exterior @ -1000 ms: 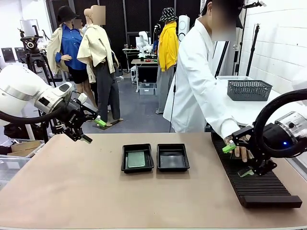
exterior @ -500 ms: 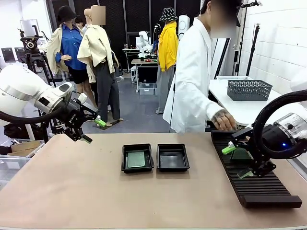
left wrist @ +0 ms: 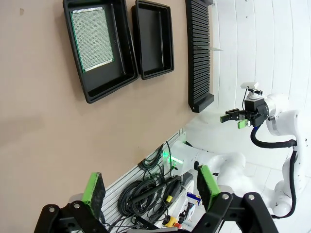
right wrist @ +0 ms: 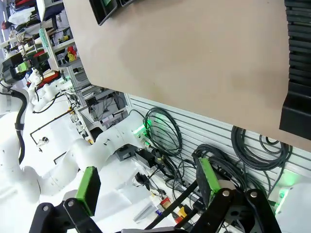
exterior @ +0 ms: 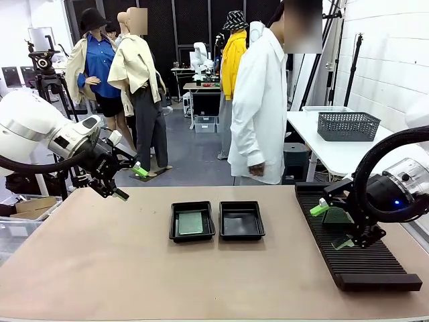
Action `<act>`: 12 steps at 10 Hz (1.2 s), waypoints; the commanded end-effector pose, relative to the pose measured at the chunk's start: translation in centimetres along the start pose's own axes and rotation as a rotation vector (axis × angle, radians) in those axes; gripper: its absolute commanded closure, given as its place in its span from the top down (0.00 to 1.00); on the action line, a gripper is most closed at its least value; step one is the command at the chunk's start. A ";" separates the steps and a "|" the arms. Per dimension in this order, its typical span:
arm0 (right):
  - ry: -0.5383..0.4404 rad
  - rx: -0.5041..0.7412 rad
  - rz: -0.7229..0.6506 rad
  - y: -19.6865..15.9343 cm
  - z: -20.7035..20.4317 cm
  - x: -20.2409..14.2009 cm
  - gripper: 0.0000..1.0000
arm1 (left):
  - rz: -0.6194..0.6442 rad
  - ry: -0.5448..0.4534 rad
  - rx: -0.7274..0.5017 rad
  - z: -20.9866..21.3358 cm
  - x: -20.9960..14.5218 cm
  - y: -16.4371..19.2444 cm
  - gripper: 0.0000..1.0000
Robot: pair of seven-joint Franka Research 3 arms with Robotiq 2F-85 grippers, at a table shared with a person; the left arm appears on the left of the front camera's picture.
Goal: Inspect and transfer BCBs to ESD trays.
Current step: Pick up the ESD tray and place it on the left side of the table.
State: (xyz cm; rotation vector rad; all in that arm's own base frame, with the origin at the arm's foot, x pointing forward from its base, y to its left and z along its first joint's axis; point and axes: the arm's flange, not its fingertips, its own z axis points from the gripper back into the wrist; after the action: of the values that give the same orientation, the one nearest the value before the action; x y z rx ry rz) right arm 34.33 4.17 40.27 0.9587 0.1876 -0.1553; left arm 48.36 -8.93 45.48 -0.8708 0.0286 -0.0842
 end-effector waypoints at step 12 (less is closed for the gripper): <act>0.009 0.003 0.016 -0.1 -0.5 -0.4 1.00 | -0.008 -0.014 0.001 -0.1 0.0 0.0 1.00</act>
State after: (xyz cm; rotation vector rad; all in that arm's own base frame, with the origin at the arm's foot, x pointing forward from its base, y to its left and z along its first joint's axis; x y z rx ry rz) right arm 34.33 4.17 40.27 0.9587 0.1876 -0.1553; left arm 48.36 -8.93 45.48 -0.8708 0.0286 -0.0842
